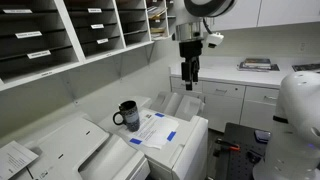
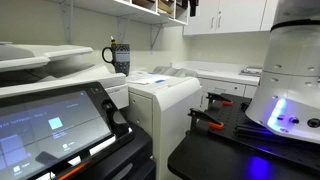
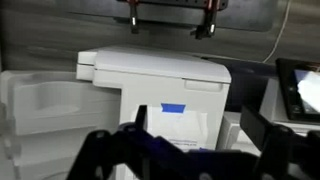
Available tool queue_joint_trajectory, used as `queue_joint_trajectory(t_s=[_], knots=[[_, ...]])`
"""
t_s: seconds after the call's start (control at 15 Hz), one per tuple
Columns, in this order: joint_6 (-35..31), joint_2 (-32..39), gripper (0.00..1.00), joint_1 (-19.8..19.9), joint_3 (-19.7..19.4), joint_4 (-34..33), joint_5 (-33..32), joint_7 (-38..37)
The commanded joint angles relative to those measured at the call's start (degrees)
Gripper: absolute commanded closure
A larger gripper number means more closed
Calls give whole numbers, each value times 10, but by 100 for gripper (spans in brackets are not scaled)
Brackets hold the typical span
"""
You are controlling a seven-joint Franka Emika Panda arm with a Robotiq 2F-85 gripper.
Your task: Remove the orange pen from the mug
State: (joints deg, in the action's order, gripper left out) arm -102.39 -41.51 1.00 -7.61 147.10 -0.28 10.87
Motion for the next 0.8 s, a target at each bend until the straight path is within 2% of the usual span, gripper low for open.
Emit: queue_joint_trajectory(t_s=[0.0,0.27,0.33,0.53,0.73], knots=[[1,1,0,3,3,-1,2,2],[1,1,0,3,3,-1,2,2],[-8,7,0,8,11,-2,7,-25],[-108,54,0,15,44,-6,41,-140],[-212,145,0,19,87,-34,56,-246]])
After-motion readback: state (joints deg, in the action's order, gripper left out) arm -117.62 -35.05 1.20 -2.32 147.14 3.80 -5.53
